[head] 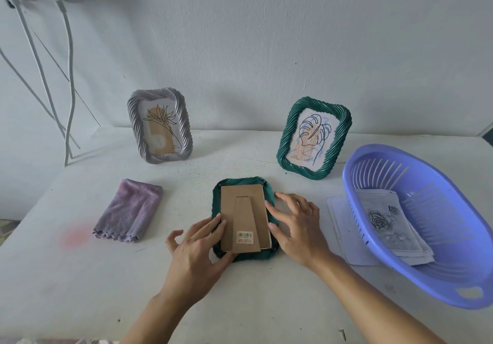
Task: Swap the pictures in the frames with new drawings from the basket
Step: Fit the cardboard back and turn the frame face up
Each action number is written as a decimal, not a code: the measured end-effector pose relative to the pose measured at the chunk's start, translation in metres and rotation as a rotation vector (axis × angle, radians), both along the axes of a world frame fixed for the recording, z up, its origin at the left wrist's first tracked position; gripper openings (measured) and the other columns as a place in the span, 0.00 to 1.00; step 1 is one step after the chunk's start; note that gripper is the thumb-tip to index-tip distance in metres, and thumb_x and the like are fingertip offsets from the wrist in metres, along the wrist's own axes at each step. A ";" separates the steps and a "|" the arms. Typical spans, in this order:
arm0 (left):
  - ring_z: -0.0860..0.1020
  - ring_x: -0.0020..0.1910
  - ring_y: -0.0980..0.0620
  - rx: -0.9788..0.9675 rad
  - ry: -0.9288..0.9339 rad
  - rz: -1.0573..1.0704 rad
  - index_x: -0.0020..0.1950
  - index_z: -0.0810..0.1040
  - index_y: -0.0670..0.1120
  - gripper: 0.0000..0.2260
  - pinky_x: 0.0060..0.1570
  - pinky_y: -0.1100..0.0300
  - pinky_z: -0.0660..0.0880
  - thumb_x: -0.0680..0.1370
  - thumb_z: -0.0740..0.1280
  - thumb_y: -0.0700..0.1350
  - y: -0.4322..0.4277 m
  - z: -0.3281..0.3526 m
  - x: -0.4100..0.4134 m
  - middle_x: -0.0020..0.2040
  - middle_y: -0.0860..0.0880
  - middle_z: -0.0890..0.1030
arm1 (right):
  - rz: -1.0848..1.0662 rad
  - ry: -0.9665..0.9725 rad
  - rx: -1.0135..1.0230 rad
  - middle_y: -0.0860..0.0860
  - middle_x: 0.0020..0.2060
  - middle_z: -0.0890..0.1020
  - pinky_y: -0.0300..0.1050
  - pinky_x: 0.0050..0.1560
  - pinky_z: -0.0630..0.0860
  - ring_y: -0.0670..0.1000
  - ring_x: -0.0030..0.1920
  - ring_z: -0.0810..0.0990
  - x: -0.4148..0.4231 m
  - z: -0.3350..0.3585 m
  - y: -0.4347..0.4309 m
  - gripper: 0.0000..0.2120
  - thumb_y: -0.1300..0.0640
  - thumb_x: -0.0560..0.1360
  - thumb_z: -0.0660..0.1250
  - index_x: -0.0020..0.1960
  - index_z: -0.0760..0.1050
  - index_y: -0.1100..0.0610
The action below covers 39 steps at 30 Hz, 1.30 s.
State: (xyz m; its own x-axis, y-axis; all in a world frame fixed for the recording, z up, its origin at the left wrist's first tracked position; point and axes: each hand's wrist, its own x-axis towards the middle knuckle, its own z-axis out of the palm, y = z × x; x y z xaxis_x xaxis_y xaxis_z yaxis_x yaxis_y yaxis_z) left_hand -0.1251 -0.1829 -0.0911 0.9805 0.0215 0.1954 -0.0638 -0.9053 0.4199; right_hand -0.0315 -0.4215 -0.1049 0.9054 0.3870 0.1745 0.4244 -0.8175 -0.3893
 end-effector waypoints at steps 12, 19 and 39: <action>0.72 0.68 0.58 -0.069 -0.035 0.017 0.65 0.77 0.59 0.24 0.60 0.44 0.60 0.72 0.62 0.66 -0.003 -0.004 -0.001 0.67 0.63 0.76 | 0.004 0.013 0.125 0.43 0.70 0.70 0.57 0.70 0.58 0.46 0.71 0.65 -0.002 0.001 -0.002 0.23 0.39 0.73 0.59 0.65 0.78 0.42; 0.72 0.68 0.58 -0.019 -0.008 -0.004 0.67 0.76 0.61 0.24 0.60 0.43 0.60 0.73 0.61 0.67 -0.001 -0.001 -0.001 0.67 0.65 0.76 | -0.001 0.047 0.123 0.40 0.71 0.68 0.55 0.72 0.53 0.43 0.72 0.60 -0.002 0.003 0.000 0.24 0.38 0.74 0.55 0.64 0.79 0.43; 0.73 0.65 0.58 0.081 0.047 0.017 0.63 0.78 0.63 0.19 0.62 0.42 0.60 0.77 0.58 0.64 0.000 0.014 0.003 0.63 0.70 0.77 | -0.008 -0.026 0.056 0.43 0.69 0.69 0.53 0.69 0.58 0.47 0.71 0.65 -0.003 0.004 0.001 0.31 0.32 0.72 0.60 0.71 0.71 0.42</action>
State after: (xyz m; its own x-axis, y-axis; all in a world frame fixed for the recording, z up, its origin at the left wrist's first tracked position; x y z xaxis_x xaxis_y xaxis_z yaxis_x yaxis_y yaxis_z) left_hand -0.1218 -0.1825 -0.0775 0.9883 0.0244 0.1505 -0.0297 -0.9373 0.3473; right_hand -0.0346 -0.4204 -0.1010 0.9033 0.3688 0.2190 0.4285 -0.7980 -0.4238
